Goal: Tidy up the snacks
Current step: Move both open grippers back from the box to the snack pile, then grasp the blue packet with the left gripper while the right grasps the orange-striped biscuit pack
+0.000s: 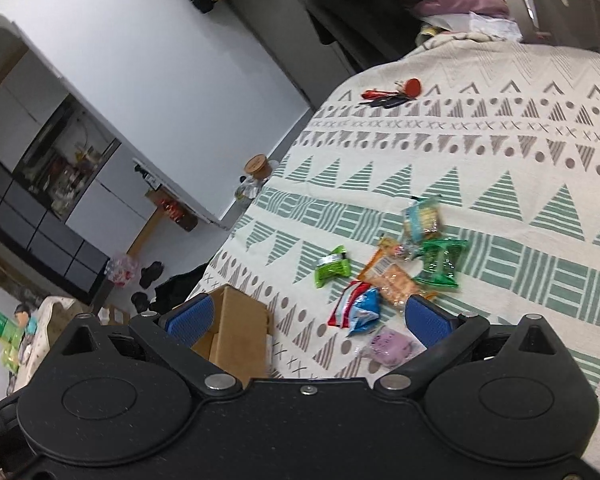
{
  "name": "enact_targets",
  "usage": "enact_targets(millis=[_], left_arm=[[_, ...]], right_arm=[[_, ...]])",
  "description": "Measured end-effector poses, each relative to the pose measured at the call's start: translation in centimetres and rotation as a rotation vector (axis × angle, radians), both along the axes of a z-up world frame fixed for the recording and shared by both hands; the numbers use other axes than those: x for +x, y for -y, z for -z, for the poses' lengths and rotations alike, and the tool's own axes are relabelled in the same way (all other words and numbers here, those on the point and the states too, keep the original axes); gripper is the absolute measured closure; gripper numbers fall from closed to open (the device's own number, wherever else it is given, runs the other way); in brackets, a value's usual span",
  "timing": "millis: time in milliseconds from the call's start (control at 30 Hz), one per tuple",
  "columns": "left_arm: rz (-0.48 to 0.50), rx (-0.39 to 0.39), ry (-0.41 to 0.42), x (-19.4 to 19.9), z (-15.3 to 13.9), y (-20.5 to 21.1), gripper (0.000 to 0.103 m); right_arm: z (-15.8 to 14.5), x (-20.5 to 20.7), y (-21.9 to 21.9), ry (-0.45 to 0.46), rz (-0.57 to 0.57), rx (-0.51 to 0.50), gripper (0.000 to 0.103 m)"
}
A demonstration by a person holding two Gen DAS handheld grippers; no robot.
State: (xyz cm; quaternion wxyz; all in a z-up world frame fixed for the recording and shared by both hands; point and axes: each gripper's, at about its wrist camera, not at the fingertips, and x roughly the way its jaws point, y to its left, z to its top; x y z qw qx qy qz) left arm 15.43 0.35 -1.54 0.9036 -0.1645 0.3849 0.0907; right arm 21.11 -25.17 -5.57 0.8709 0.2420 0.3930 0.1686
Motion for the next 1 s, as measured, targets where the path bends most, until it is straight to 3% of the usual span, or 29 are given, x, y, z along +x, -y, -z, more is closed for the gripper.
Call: enact_targets(millis=[233, 500, 667, 900, 1000], left_arm=[[0.026, -0.003, -0.004, 1.9, 1.2, 2.4, 0.001], [0.076, -0.020, -0.003, 4.2, 2.8, 4.6, 0.005], [0.111, -0.036, -0.017, 6.0, 4.3, 5.9, 0.014], [0.154, -0.074, -0.064, 8.7, 7.0, 7.0, 0.037], [0.167, -0.086, -0.087, 9.9, 8.2, 7.5, 0.041]], right_arm=[[1.4, 1.0, 2.3, -0.031, 0.038, 0.050, 0.002], [3.4, 2.3, 4.8, -0.085, 0.090, 0.121, 0.015], [4.7, 3.1, 5.3, -0.122, 0.105, 0.141, 0.019], [6.3, 4.4, 5.6, -0.166, 0.107, 0.153, 0.033], [7.1, 5.2, 5.5, -0.188, 0.104, 0.152, 0.038]])
